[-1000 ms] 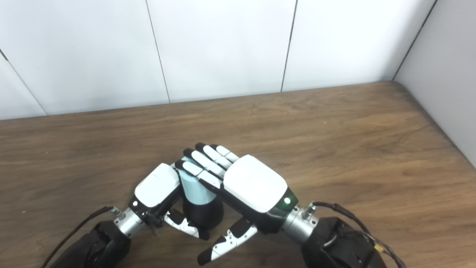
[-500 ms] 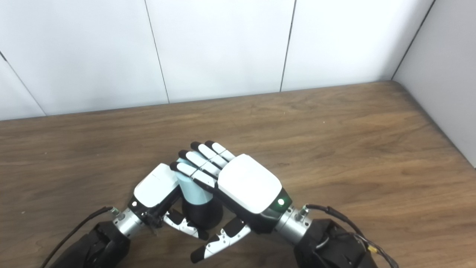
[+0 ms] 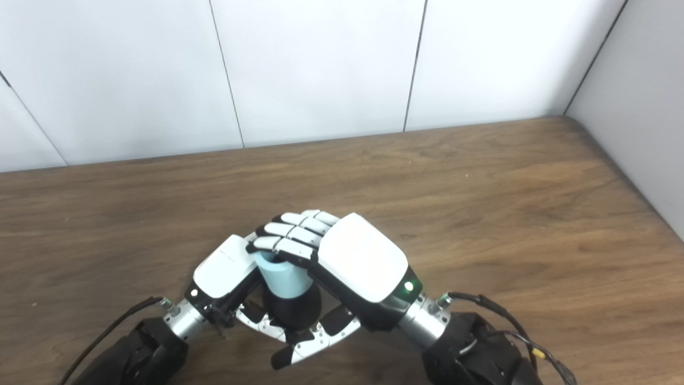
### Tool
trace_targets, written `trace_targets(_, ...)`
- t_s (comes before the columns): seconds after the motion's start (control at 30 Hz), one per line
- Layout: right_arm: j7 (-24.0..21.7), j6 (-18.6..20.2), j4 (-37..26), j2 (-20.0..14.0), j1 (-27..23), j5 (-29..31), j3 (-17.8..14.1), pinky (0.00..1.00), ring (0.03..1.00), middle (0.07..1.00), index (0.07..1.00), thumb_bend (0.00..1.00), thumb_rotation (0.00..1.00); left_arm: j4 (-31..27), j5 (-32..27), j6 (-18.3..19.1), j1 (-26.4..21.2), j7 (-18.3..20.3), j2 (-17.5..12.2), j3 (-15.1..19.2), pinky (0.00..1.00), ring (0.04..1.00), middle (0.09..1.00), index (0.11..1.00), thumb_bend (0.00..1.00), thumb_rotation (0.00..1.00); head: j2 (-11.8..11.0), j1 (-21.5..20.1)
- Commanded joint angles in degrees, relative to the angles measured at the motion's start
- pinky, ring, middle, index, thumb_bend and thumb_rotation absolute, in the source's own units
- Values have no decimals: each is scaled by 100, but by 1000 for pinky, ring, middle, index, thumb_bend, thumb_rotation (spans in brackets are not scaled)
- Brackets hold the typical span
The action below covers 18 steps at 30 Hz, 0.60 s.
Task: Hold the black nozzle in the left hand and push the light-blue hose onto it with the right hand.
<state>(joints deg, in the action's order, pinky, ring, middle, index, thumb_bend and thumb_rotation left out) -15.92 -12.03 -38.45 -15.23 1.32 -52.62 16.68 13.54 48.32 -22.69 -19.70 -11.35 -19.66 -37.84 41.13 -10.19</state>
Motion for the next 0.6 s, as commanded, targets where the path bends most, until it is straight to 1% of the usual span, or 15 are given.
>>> trace_targets(0.0, -317, -188, 185, -223, 190, 2, 126, 758, 775, 751, 709, 896, 717, 479, 232, 84, 652, 654, -87, -371, 865, 465, 443, 522, 502, 0, 5, 0)
trace_targets(0.17, -321, -183, 223, -296, 197, -24, 160, 745, 752, 745, 704, 887, 726, 427, 222, 79, 663, 662, -97, -364, 866, 465, 439, 524, 502, 0, 8, 3)
trace_targets(0.33, -527, -145, 211, -394, 204, -292, 229, 754, 765, 765, 724, 888, 740, 440, 246, 83, 659, 646, -99, -367, 864, 465, 438, 525, 502, 0, 14, 5)
trace_targets(0.37, -630, -128, 208, -433, 209, -396, 264, 776, 793, 794, 752, 888, 757, 446, 243, 77, 659, 639, -98, -364, 860, 465, 441, 524, 502, 0, 12, 2)
trace_targets(0.4, -694, -111, 207, -464, 212, -466, 293, 814, 843, 842, 796, 881, 786, 450, 240, 74, 659, 635, -98, -362, 859, 465, 438, 524, 502, 0, 12, 2)
trace_targets(0.43, -858, -77, 195, -505, 217, -623, 343, 834, 871, 869, 822, 878, 803, 460, 226, 60, 657, 632, -97, -360, 859, 465, 439, 524, 502, 0, 7, 8)
trace_targets(0.47, -986, -51, 189, -531, 226, -767, 383, 876, 931, 929, 882, 871, 845, 470, 217, 49, 655, 630, -97, -358, 861, 465, 443, 522, 502, 0, 4, 9)
trace_targets(0.53, -1163, -16, 198, -547, 264, -1016, 434, 891, 951, 948, 903, 868, 859, 478, 211, 39, 653, 631, -95, -353, 861, 465, 445, 522, 502, 0, 4, 9)
trace_targets(0.57, -1248, 4, 210, -547, 294, -1157, 461, 914, 971, 970, 935, 869, 869, 474, 215, 44, 654, 636, -96, -353, 863, 465, 450, 519, 503, 0, 4, 9)
